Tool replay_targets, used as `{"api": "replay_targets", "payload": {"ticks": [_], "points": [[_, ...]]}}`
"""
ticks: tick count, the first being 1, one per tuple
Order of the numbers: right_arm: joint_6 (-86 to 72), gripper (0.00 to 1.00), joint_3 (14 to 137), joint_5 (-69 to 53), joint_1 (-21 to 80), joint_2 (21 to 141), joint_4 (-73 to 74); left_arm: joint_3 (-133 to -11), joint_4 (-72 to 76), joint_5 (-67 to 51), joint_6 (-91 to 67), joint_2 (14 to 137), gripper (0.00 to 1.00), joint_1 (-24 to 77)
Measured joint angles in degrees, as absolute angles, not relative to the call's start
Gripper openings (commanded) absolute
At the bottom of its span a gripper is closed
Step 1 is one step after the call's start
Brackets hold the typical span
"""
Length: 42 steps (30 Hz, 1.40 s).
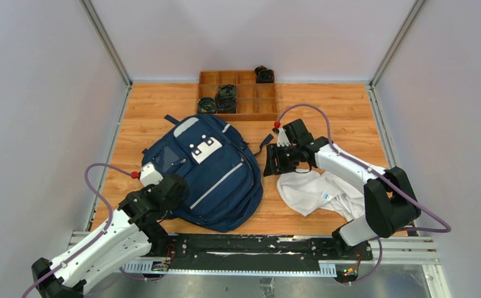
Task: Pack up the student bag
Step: Adjust the student bag at the center of the board.
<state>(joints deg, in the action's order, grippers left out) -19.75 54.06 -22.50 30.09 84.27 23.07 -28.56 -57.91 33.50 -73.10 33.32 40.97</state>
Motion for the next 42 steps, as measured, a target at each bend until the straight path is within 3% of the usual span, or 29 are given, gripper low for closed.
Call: {"api": "replay_targets", "payload": {"ticks": [6,12,20,31,42], "points": [[-24.5,0.63,52.9,-30.3,31.0,84.5,14.4,-29.3,-57.1,33.4,-71.2,35.8,0.44,41.0],[-27.7,0.54,54.1,-31.4,34.2,92.4,10.1,-29.4,-57.1,33.4,-71.1,35.5,0.44,41.0],[-29.6,0.01,56.5,-31.6,34.3,97.8,9.8,-30.0,-56.8,33.1,-71.1,34.2,0.42,41.0],[-28.4,0.0,54.9,-31.2,34.3,91.9,10.3,-31.5,-57.3,33.7,-70.4,34.2,0.48,41.0],[-24.4,0.0,42.4,-22.3,28.1,72.8,16.5,-39.3,-57.4,32.5,-64.7,39.4,0.72,40.9]]}}
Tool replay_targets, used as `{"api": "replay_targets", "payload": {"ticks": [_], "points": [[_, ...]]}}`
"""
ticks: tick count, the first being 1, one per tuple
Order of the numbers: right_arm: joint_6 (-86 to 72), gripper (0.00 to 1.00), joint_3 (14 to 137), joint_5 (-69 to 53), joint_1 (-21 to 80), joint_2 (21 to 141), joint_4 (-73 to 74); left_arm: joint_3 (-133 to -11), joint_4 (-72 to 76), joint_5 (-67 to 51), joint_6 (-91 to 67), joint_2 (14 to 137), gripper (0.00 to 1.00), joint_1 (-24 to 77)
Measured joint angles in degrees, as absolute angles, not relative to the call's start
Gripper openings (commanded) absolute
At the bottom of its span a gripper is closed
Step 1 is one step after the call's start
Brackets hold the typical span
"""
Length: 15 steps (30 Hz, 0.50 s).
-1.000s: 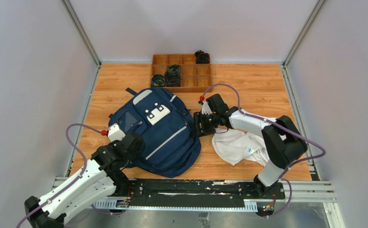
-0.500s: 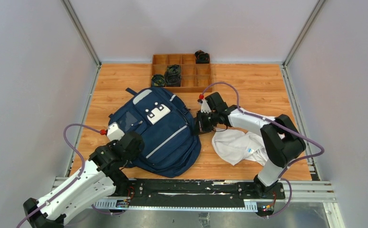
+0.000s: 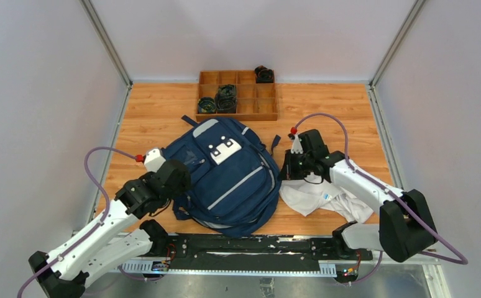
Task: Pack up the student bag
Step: Adjust the student bag at the center of the board.
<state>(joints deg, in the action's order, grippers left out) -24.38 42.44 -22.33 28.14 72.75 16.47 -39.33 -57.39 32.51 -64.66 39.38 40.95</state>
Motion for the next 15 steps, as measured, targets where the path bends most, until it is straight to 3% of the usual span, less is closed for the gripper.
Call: {"api": "replay_targets", "payload": {"ticks": [5,9,12,14,15], "points": [[-21.9,0.0,43.6,-19.6,23.2,73.6,19.9,-42.9,-53.9,27.7,-57.8,43.4,0.76,41.0],[-20.5,0.01,48.2,-17.9,22.2,77.2,22.1,-44.7,-50.3,22.4,-50.7,43.6,0.71,41.0],[-20.3,0.37,51.4,-17.5,20.7,80.1,22.6,-45.2,-48.3,19.1,-46.0,43.1,0.66,41.0],[-20.0,0.52,53.5,-16.8,19.4,81.6,22.7,-45.2,-47.9,16.6,-43.4,43.2,0.63,41.0],[-19.7,0.55,54.2,-16.3,18.8,81.8,22.7,-45.1,-47.6,15.3,-42.4,43.6,0.63,41.0]]}}
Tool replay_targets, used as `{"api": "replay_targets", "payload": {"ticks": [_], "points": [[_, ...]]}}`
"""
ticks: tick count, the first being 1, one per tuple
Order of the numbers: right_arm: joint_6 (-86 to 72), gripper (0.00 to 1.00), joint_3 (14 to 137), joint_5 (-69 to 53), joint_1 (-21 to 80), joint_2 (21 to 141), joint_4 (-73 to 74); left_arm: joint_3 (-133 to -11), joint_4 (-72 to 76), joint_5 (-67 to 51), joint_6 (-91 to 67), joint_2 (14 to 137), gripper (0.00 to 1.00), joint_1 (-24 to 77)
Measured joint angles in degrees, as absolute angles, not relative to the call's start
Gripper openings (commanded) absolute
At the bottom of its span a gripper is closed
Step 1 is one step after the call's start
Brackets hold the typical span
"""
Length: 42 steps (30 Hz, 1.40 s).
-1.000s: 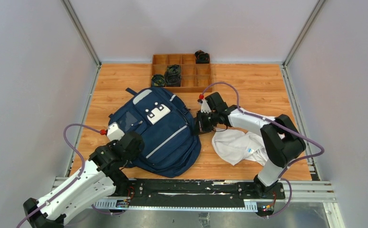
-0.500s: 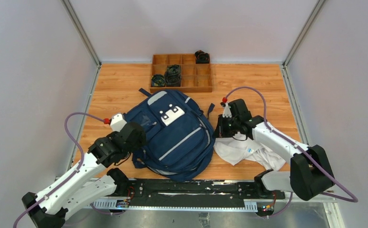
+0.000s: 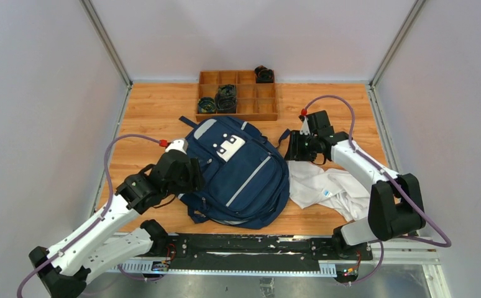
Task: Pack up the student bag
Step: Adjust the student bag at the center of the board, then zip the student bag at the center of the board.
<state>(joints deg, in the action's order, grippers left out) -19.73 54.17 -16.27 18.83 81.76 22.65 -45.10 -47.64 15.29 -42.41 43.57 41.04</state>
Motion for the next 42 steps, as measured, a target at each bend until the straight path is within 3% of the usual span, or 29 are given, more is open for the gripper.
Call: {"api": "replay_targets", "payload": {"ticks": [6,10,16,26,34,42], "points": [[-19.5,0.58,55.0,-13.9,18.0,77.4,24.7,-41.9,-47.0,13.7,-44.2,47.4,0.6,49.2],[-19.7,0.58,55.0,-13.3,18.0,70.9,26.7,-39.3,-47.2,16.6,-49.8,49.4,0.48,54.4],[-19.7,0.57,54.9,-14.0,18.0,63.9,28.6,-34.9,-46.5,21.5,-55.4,48.4,0.43,55.0],[-20.1,0.57,53.7,-15.2,18.0,65.4,29.6,-30.8,-40.4,20.8,-57.9,55.3,0.35,55.7],[-20.1,0.56,52.8,-16.0,18.0,65.5,29.6,-29.2,-38.5,21.3,-59.7,53.3,0.01,55.8],[-20.2,0.57,51.8,-16.5,18.0,65.9,29.1,-30.0,-38.9,17.3,-56.8,51.5,0.0,55.8]]}}
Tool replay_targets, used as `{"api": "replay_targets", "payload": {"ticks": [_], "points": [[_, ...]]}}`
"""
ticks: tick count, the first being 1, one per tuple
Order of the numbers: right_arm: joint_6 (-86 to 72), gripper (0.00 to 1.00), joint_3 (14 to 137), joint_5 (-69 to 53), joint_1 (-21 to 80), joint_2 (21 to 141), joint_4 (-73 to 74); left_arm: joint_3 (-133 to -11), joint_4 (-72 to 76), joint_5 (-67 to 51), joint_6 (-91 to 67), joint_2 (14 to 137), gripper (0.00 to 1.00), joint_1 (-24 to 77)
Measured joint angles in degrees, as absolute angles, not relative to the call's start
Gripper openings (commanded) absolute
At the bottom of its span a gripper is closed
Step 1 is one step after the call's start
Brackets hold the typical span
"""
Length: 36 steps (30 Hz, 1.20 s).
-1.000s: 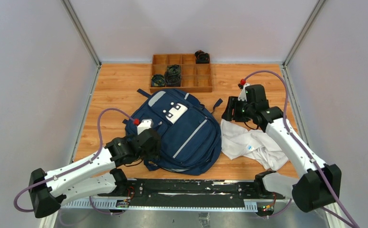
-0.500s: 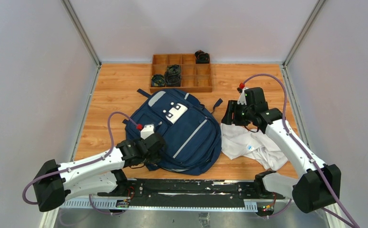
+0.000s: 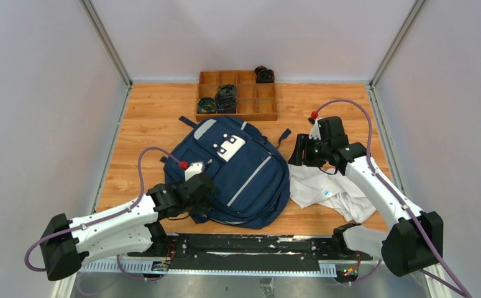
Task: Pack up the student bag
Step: Zip the student bag at the center of the board.
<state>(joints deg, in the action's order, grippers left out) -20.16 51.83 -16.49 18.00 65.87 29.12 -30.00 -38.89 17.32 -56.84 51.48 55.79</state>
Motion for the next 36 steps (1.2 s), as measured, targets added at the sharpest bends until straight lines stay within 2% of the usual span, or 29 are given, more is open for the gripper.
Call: {"api": "replay_targets", "payload": {"ticks": [8,14,15,16,19,20,22,24,26,27,28,32,36], "points": [[-21.8,0.63,44.8,-22.7,18.0,69.3,26.5,-31.8,-38.4,9.0,-52.0,51.0,0.0,55.8],[-24.7,0.59,39.8,-28.1,18.1,70.0,22.8,-31.8,-38.2,6.9,-50.5,49.5,0.0,55.8],[-25.0,0.57,39.6,-28.3,18.2,70.5,22.3,-31.8,-38.2,6.8,-50.4,49.5,0.0,55.8],[-25.5,0.48,39.3,-28.5,18.3,71.2,21.6,-31.8,-38.1,6.7,-50.3,49.5,0.0,55.8],[-26.8,0.25,38.0,-28.9,18.3,72.9,19.0,-31.8,-37.8,6.4,-50.1,49.5,0.23,55.8],[-27.0,0.2,37.8,-29.1,18.4,73.3,18.3,-31.8,-37.8,6.3,-49.8,49.5,0.27,55.8],[-27.8,0.16,37.1,-29.5,18.4,74.4,17.0,-31.8,-37.7,6.1,-49.6,49.5,0.31,55.8],[-28.6,0.17,36.7,-30.1,18.4,75.8,15.8,-31.8,-37.7,5.9,-49.7,49.4,0.3,55.8],[-28.9,0.18,36.5,-30.5,18.4,76.6,15.0,-31.8,-37.7,5.8,-49.9,49.3,0.16,55.8],[-29.1,0.18,36.4,-30.7,18.4,77.0,14.7,-31.8,-37.7,6.0,-49.9,49.3,0.04,55.8],[-29.2,0.18,36.4,-31.0,18.4,77.3,14.3,-31.7,-37.8,6.1,-50.2,49.2,0.0,55.8],[-29.6,0.18,36.4,-31.6,18.4,77.9,13.4,-31.7,-37.8,6.7,-50.7,49.2,0.0,55.8],[-30.0,0.18,36.1,-31.8,18.4,77.9,12.8,-31.7,-37.8,7.1,-51.0,48.6,0.13,55.8]]}}
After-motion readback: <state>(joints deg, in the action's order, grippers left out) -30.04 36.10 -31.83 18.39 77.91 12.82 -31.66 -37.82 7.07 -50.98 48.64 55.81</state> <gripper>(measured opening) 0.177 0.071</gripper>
